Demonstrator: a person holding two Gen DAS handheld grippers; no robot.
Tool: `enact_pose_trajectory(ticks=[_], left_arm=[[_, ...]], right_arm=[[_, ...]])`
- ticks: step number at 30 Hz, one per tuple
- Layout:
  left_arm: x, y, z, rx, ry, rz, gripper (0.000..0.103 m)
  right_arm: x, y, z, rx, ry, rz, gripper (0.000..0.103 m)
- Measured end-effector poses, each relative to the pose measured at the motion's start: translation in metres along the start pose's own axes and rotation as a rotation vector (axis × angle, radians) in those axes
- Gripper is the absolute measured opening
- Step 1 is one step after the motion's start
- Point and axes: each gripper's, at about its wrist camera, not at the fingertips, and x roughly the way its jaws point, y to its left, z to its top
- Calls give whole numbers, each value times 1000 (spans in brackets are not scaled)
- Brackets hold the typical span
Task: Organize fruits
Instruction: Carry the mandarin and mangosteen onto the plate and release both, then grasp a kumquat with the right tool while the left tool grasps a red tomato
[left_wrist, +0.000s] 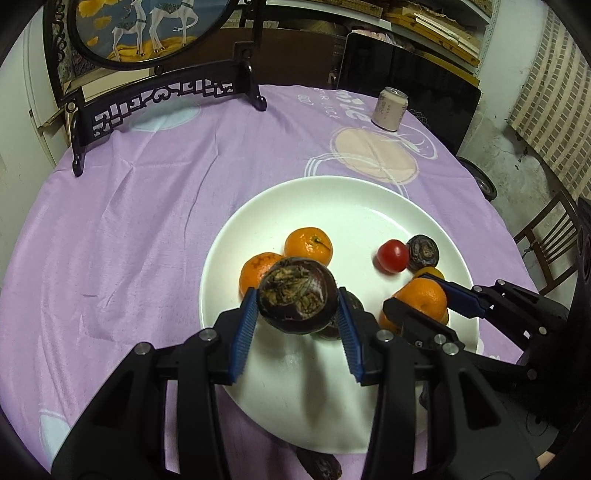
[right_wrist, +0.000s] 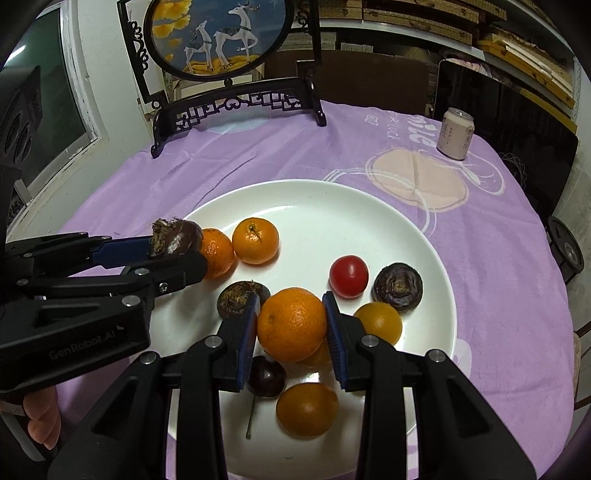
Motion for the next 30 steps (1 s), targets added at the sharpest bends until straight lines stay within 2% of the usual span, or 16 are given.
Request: enact_pose_trajectory(ticks=[1,2,3,4,6,9,12,17,23,30], left_arm=[[1,0,1,0,0,0,44],[0,0,1,-2,0,-2,47],[-1,1,1,-10,-9,-4,53],[-4,1,0,-13,-18,-1,64],[-11,1,-1,-11,-39,3,65],[-30,4,-9,-18,-61,-28,72],[-51,6,-25,-16,-86,-50,74],[-82,10,-64,-6,-121,-41,78],[-91,10,-107,10,-91,-40,79],[-88,25,-143,-3,-40,-30,79]], right_arm=[[1,1,0,-6,-2,-8,39],[0,2,0,-12,-5,-27,62],[-2,2,0,-16,-12,-43,78],[-6,3,-1,-23,-20,-64,81],[-15,5,-4,-32,-27,-82,87],[-34,8,-12,-28,-31,-72,90],[-57,17,-28,-45,-47,-65,92],[-89,32,-59,-56,-69,-39,93],[-101,43,-98,-44,-23,-18,93],[-105,40,-139,-26,42,-34,93]])
